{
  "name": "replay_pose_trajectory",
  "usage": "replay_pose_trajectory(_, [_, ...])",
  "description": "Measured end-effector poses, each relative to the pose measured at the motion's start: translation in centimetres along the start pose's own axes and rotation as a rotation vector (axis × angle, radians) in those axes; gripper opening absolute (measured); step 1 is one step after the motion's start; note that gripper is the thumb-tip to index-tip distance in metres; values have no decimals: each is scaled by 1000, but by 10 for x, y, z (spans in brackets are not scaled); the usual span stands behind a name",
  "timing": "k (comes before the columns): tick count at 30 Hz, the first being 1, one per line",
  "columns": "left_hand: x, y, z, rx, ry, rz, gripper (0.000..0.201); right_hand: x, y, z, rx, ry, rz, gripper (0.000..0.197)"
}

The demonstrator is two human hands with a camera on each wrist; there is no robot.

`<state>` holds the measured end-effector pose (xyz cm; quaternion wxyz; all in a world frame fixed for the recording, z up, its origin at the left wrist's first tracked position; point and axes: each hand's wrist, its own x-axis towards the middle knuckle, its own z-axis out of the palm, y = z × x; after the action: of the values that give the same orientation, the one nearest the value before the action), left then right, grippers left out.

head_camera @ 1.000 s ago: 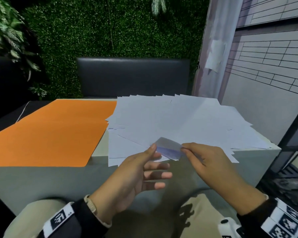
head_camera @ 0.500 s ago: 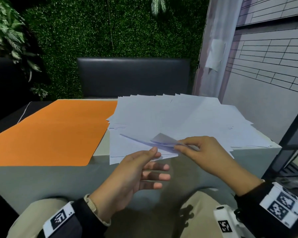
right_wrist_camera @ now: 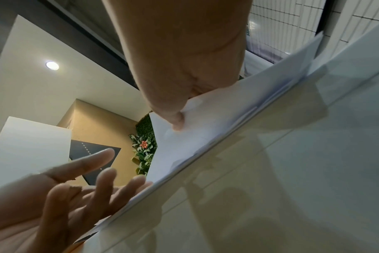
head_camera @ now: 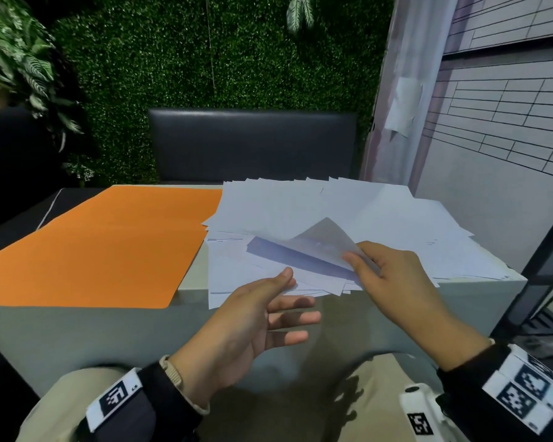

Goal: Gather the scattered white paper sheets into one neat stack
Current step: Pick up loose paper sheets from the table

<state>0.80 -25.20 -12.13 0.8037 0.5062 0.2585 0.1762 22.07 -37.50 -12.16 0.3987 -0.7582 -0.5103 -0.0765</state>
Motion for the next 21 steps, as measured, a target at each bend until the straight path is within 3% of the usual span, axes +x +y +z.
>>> replay_pose_trajectory(5, [2,5,4,-99,-56,17,75,-16,-20,-7,30,6,-143,23])
replay_pose_trajectory(9, [1,7,4,-168,-85,19,69,-42,-30,6,72,-222,-313,35])
replay_pose_trajectory(12, [5,4,-2,-179,31,-28,55,-55,-31,2,32,-329,-358,32])
replay_pose_trajectory(15, [7,-2,-7,-107,133,53,37,-59,-38,-17,105,-417,-187,43])
replay_pose_trajectory(18, [6,-3,-13,-19,160,66,32,-52,-32,-30,356,-225,106,50])
replay_pose_trajectory(21, [2,2,-21,93,169,97,30,-35,-14,-34,223,-194,392,69])
